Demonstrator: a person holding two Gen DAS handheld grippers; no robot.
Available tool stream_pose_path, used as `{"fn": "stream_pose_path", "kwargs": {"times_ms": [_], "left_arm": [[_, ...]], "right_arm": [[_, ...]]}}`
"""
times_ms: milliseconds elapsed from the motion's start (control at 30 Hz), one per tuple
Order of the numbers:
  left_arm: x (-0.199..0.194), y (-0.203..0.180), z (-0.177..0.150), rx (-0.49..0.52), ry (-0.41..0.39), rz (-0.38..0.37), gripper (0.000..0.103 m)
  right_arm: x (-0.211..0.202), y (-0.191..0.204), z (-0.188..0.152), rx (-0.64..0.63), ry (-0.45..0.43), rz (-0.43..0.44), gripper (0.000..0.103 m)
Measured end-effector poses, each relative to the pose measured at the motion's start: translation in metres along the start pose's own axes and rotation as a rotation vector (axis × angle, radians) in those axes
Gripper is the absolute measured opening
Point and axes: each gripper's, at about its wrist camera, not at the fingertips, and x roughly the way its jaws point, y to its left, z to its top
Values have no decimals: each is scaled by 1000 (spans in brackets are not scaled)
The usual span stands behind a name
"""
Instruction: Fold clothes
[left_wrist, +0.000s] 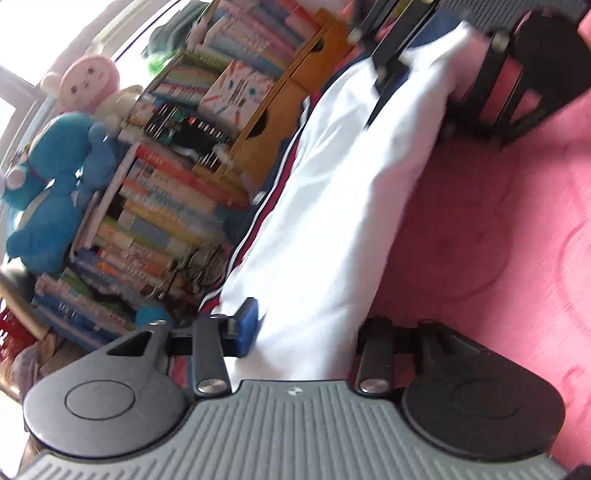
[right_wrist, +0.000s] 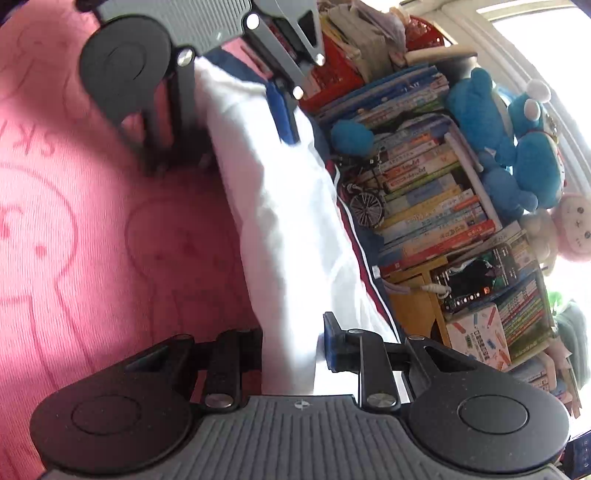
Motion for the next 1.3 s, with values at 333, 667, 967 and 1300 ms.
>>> {"fn": "stream_pose_path", "kwargs": {"times_ms": [333,667,967,1300], "left_arm": [[11,8,-17,17,49,79,20],[-84,51,-26,-74,-30,206,15],[-110,11,-96,-298,233,31,17],[-146,80,-151,-1483,84,-361,66]], "right_arm": [[8,-24,-83,118,204,-86,15],[-79,-39,-82,103,110,-290,9],[-148,40,-113,261,212,-145,28],[-202,19,-143,1102,254,-158,55]]}}
